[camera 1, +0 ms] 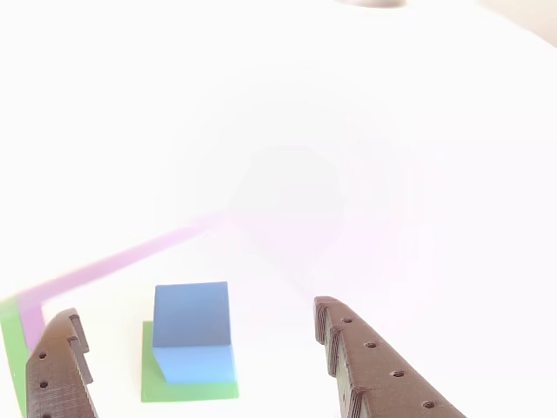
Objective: Tower of hanoi
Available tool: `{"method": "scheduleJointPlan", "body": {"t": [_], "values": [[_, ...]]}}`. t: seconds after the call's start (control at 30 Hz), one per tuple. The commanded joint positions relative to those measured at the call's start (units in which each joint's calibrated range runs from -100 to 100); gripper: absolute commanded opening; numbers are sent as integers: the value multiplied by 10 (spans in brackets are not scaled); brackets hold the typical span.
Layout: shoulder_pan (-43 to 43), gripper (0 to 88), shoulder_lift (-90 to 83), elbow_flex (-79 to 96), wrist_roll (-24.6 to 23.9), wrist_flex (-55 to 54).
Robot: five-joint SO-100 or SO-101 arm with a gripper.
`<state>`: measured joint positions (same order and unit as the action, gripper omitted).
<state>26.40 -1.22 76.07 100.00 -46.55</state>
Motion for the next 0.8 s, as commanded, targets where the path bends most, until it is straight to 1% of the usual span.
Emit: {"method": "scheduleJointPlan", "body": {"t": [0.0,0.37,0.77], "values": [[-1,280,23,-42,0,-30],[-22,257,95,-63,0,-88],[-36,212,140,-71,0,-123]]}}
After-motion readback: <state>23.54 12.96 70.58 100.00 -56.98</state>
